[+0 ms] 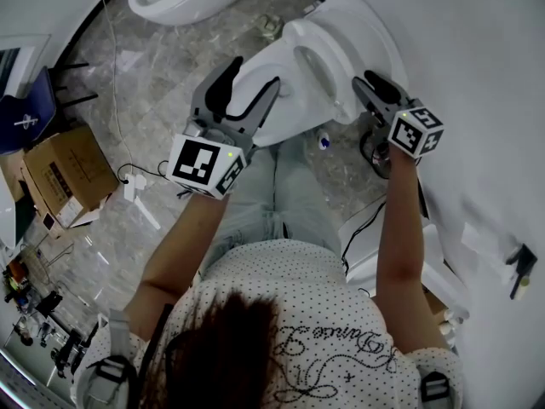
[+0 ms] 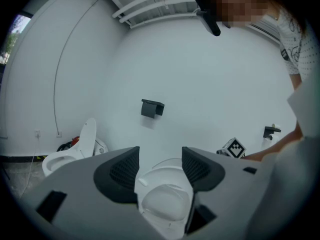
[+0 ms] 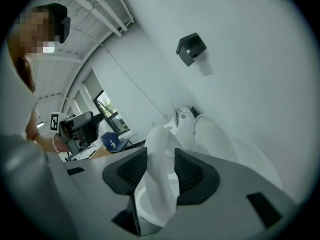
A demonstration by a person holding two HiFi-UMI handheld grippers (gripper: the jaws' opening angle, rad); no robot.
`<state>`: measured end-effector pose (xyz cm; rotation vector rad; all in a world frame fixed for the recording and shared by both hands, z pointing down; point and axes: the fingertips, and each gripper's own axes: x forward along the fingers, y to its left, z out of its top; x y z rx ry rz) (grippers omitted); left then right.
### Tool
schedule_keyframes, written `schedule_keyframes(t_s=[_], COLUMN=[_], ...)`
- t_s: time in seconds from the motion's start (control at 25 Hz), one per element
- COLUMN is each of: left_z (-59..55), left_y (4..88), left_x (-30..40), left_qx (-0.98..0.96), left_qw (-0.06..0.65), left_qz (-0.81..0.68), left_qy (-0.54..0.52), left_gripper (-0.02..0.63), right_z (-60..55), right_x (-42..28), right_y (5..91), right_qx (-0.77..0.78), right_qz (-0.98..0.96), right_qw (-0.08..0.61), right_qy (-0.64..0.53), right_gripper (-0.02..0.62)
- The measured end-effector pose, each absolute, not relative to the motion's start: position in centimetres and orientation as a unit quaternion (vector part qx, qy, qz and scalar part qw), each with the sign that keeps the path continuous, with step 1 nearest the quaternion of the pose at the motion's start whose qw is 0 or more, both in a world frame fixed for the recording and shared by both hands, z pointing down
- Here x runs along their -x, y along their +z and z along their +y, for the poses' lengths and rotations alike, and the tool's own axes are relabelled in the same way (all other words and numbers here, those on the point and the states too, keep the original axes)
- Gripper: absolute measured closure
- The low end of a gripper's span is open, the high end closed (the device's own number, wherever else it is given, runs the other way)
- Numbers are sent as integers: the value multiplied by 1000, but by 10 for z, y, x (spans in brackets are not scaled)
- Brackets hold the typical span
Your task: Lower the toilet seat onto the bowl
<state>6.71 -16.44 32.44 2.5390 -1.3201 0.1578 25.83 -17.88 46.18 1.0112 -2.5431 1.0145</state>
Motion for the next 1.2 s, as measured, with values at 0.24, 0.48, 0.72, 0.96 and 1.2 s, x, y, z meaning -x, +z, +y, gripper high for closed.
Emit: schedule_keyframes(t_s=[0.24, 0.48, 0.72, 0.96, 1.2], left_z=[-143, -122, -117, -106, -97], left_y=[322, 328, 328, 336, 343], left_x=[-51, -30, -1, 39, 80], left_qx=[-860, -846, -844, -855, -862], left_qw=[131, 127, 129, 134, 136], left_qz=[-491, -515, -517, -497, -484], left_qy=[52, 55, 52, 60, 66], left_gripper=[354, 354, 354, 356, 357], right_z=[-154, -133, -111, -91, -67], right_x=[-215, -188, -150, -119, -85], right_y=[462, 469, 473, 479, 497], right_qx=[-270, -247, -237, -268, -275], right_qz=[-886, -895, -901, -900, -888], right_qw=[125, 134, 160, 201, 204], right_qy=[355, 346, 325, 279, 306], right_gripper=[414, 420, 419, 422, 422])
